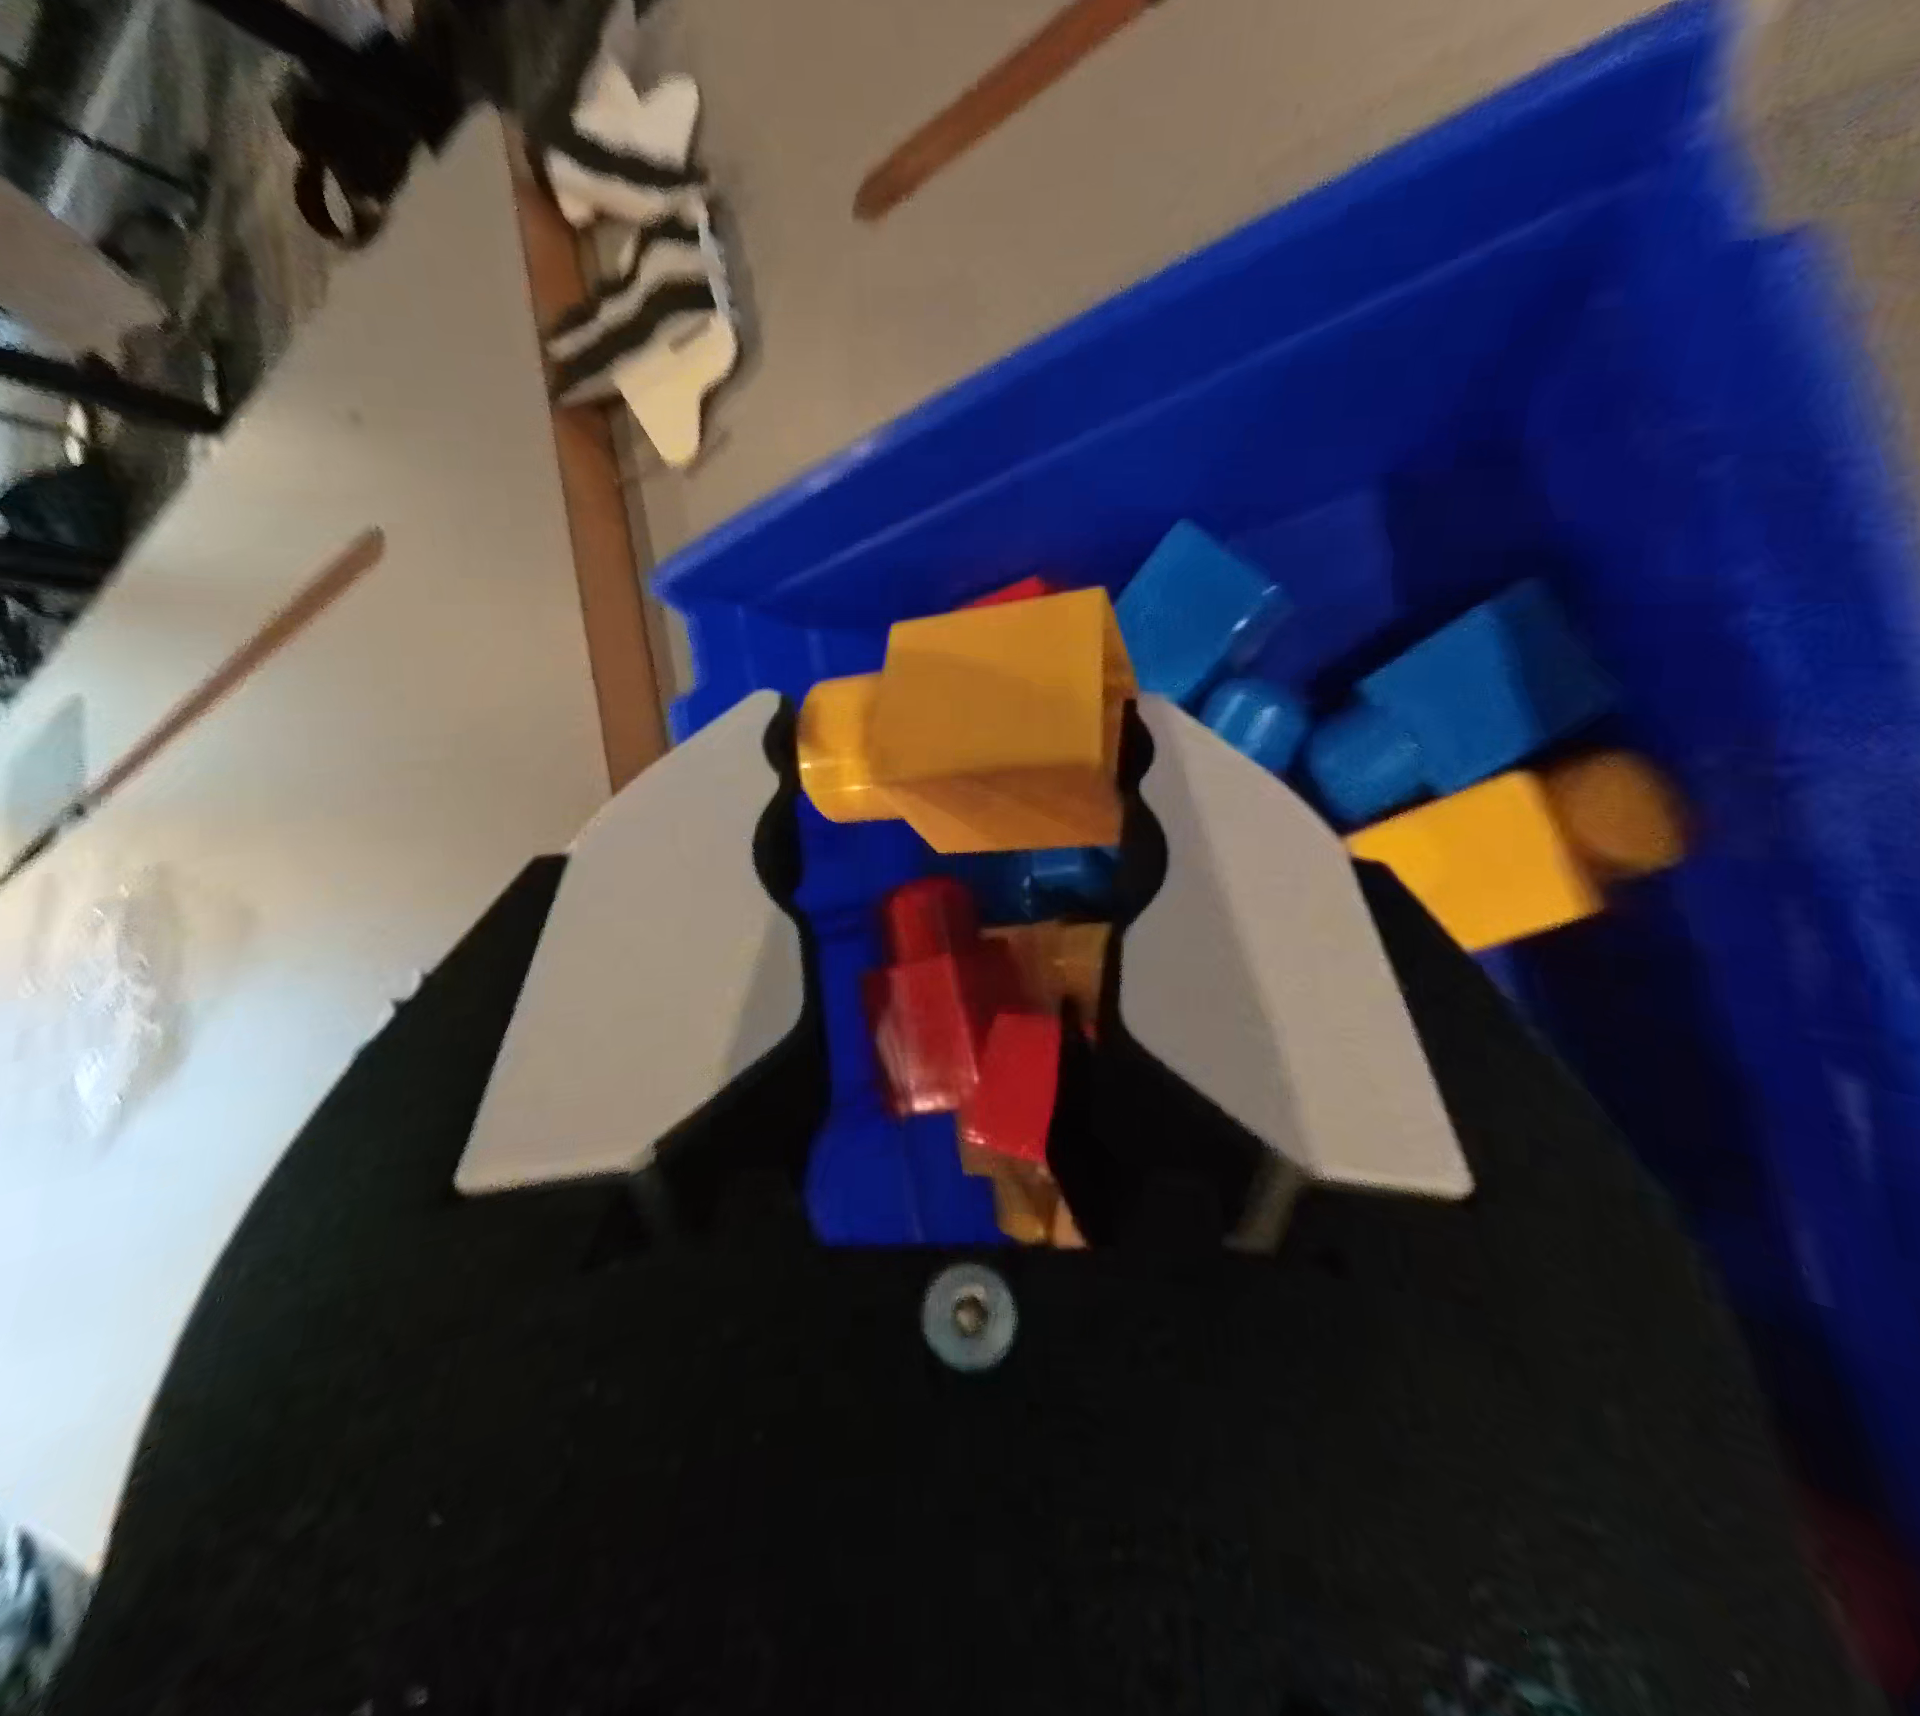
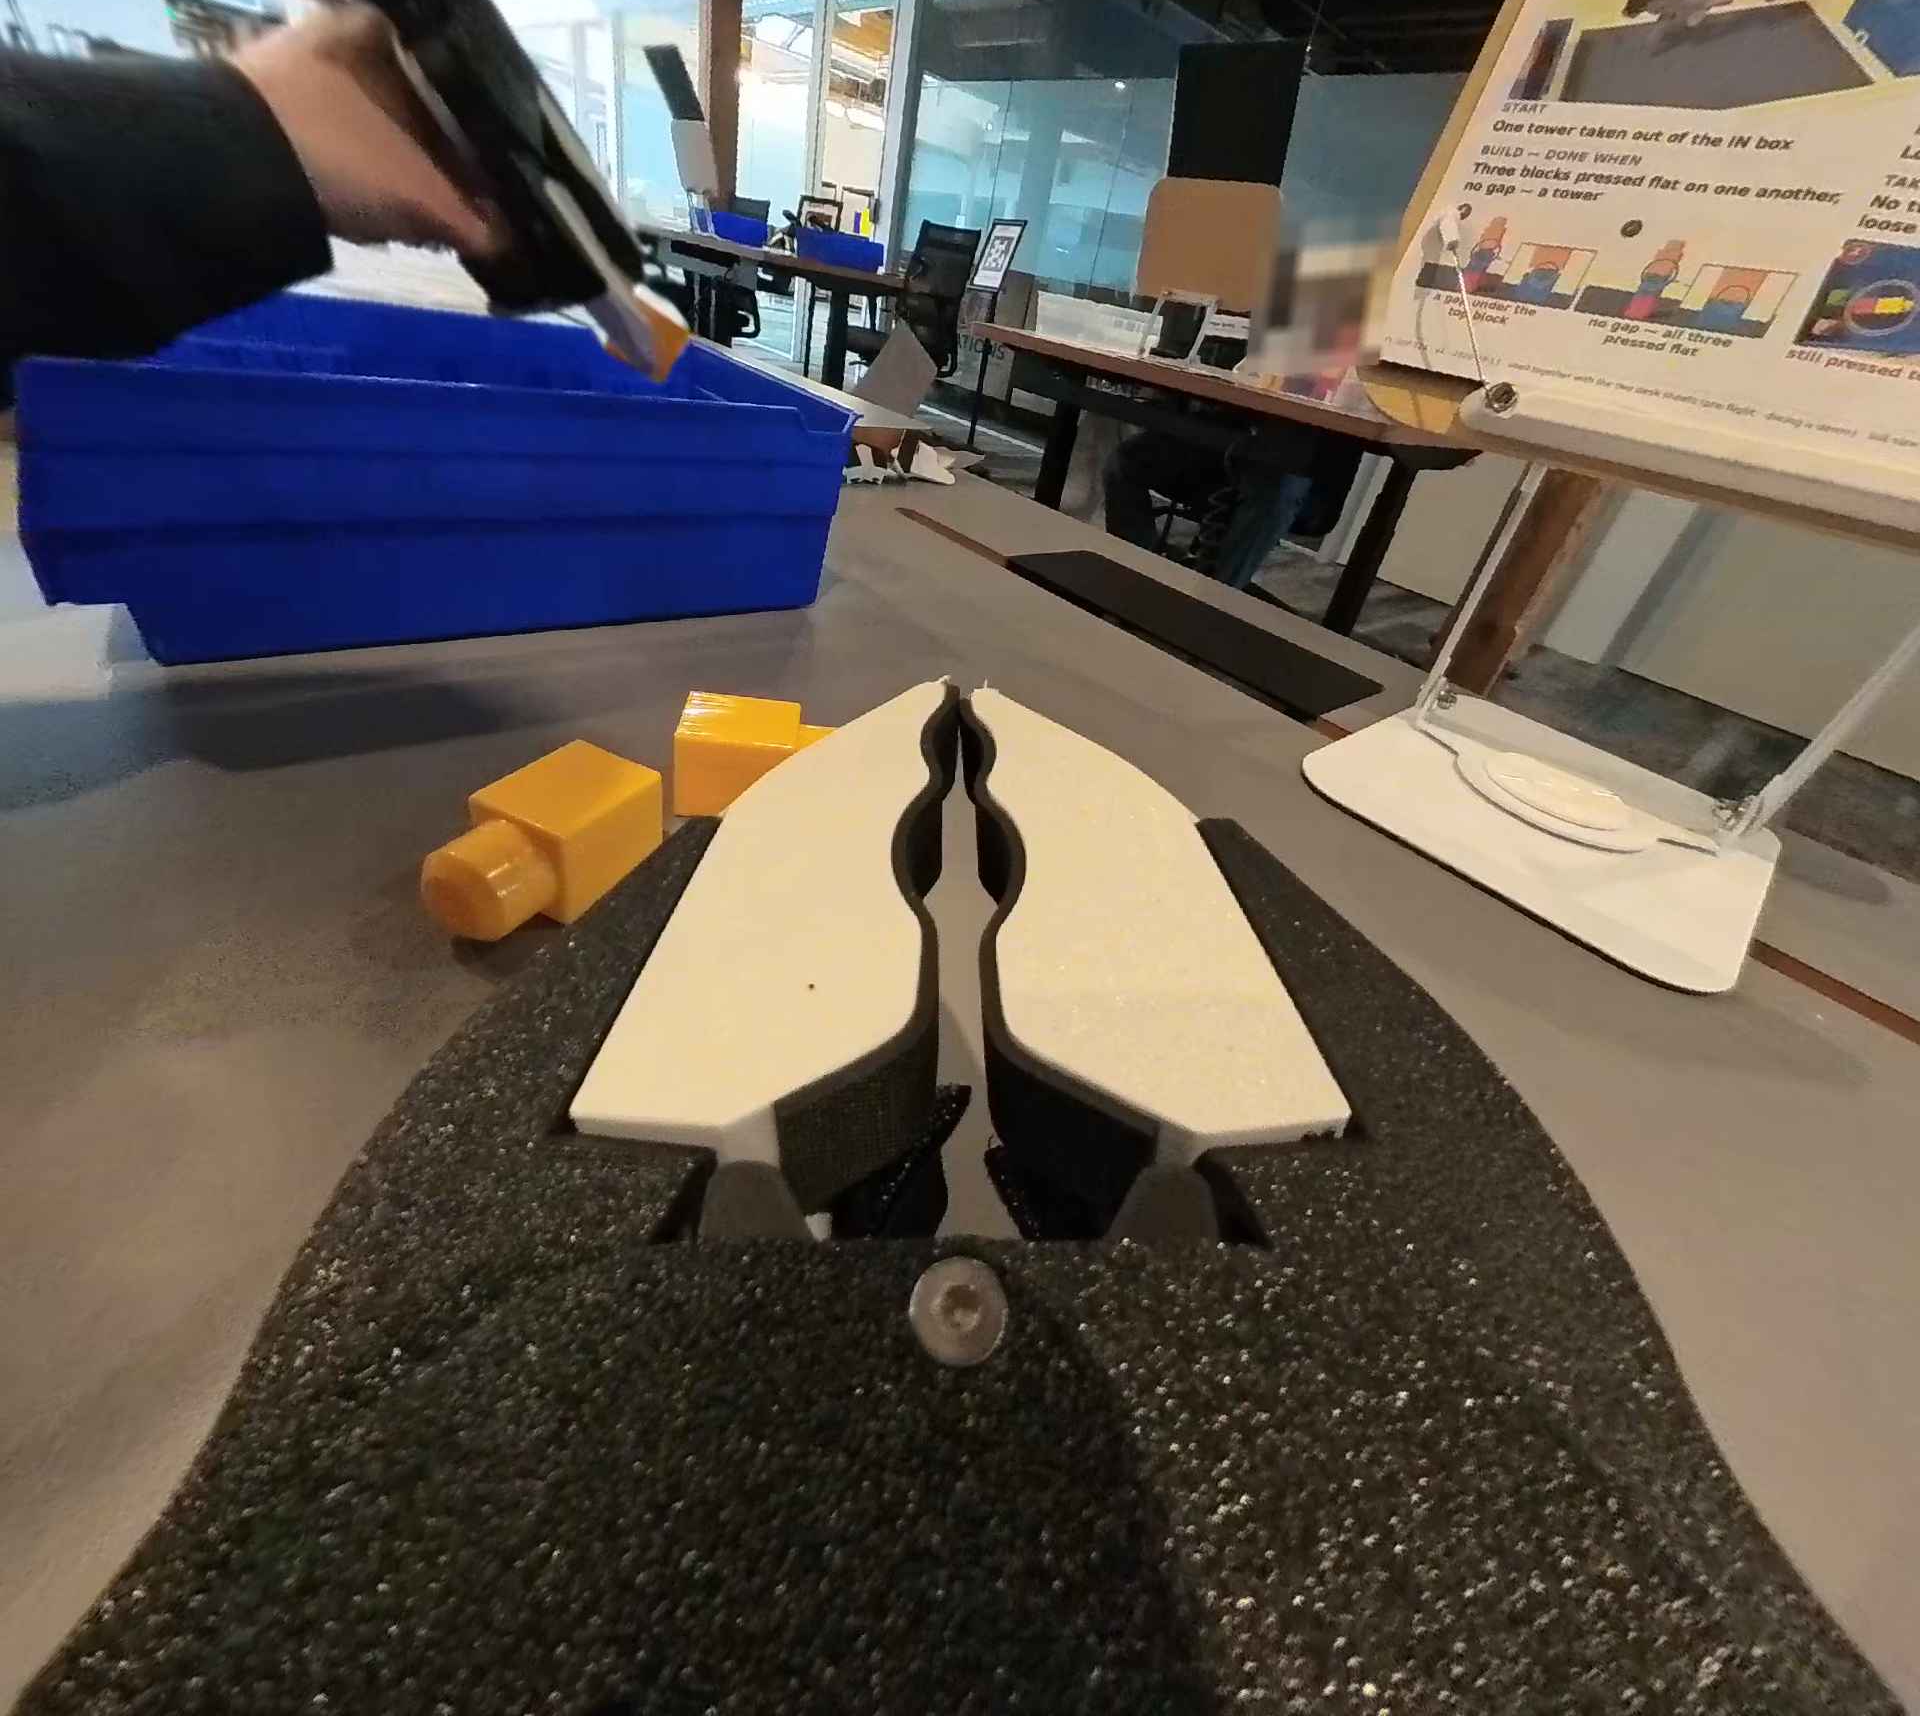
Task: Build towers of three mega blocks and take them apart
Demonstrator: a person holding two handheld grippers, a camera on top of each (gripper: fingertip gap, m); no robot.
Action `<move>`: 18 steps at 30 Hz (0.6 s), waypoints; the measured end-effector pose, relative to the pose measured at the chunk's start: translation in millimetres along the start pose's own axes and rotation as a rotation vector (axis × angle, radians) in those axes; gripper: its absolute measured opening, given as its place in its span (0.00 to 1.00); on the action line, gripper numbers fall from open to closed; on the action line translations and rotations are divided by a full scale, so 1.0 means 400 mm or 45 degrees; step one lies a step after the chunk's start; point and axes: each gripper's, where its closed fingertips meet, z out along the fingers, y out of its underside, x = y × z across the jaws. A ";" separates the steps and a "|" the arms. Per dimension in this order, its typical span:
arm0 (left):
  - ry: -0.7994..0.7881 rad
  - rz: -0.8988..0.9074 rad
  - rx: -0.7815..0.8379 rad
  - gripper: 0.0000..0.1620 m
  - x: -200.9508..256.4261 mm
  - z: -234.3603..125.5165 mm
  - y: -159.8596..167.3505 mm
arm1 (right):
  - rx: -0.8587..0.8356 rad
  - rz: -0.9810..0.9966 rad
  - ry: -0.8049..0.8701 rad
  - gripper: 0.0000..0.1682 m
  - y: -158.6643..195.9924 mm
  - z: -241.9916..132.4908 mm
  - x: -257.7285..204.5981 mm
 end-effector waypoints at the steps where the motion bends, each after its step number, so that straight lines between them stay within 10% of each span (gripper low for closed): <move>1: 0.001 0.018 0.054 0.36 0.012 -0.035 -0.028 | 0.002 -0.001 0.002 0.00 -0.001 -0.001 0.000; 10: 0.435 0.252 0.513 0.36 0.345 -0.299 -0.231 | 0.036 -0.017 0.045 0.00 -0.018 -0.013 0.022; 18: 0.929 0.484 0.512 0.36 0.769 -0.307 -0.206 | 0.047 -0.028 0.170 0.00 -0.025 -0.042 0.091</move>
